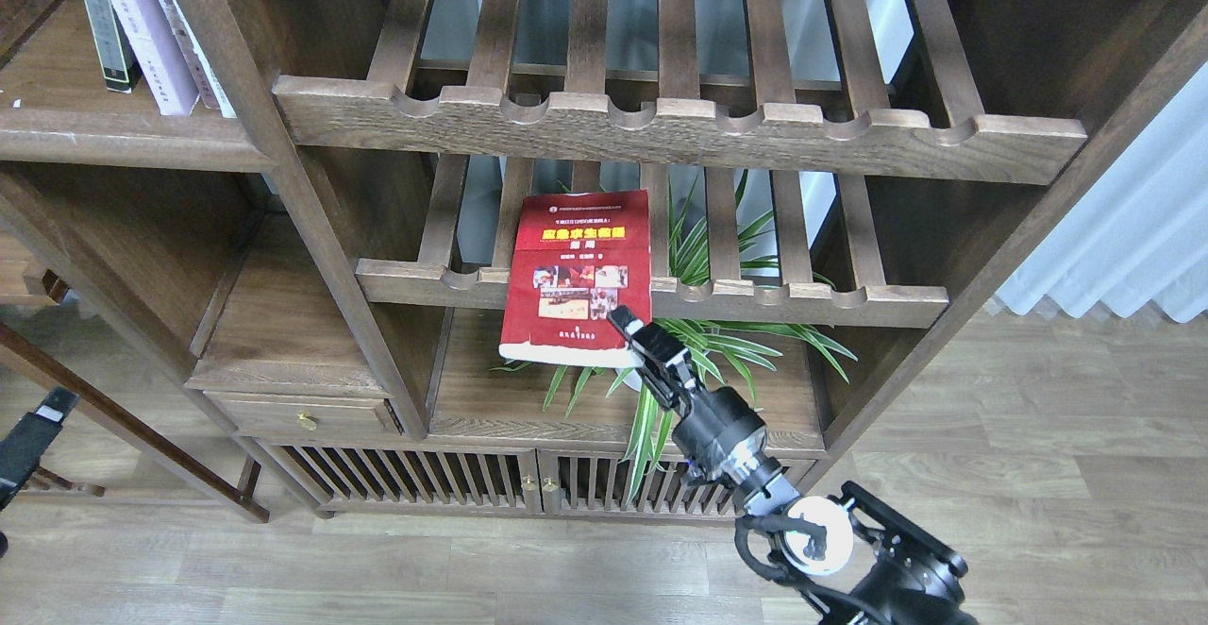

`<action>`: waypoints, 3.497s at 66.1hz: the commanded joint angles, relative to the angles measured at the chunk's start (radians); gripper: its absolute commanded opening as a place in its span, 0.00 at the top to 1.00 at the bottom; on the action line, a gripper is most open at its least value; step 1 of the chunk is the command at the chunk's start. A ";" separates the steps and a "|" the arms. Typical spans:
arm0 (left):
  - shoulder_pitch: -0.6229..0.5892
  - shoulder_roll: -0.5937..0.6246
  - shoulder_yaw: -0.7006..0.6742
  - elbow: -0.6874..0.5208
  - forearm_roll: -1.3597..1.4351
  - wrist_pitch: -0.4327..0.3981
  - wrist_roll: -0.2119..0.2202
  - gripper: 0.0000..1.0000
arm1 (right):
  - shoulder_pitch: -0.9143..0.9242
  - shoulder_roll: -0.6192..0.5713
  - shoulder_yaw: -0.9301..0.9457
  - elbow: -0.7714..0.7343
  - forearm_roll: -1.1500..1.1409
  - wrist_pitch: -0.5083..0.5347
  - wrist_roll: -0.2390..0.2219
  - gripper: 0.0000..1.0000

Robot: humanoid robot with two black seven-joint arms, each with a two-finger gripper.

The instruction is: Organize books on shelf

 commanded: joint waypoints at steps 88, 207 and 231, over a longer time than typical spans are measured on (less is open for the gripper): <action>-0.133 -0.169 0.751 -0.009 -0.347 0.000 -0.013 0.07 | -0.237 0.000 -0.107 0.070 -0.080 -0.001 -0.166 0.95; -0.106 0.089 0.564 -0.136 -0.332 0.000 0.010 0.95 | -0.229 0.000 -0.087 0.053 -0.134 -0.001 -0.152 0.00; 0.000 0.376 0.094 -0.374 -0.313 0.000 0.032 0.95 | -0.221 0.000 -0.100 -0.019 -0.135 -0.001 -0.154 0.00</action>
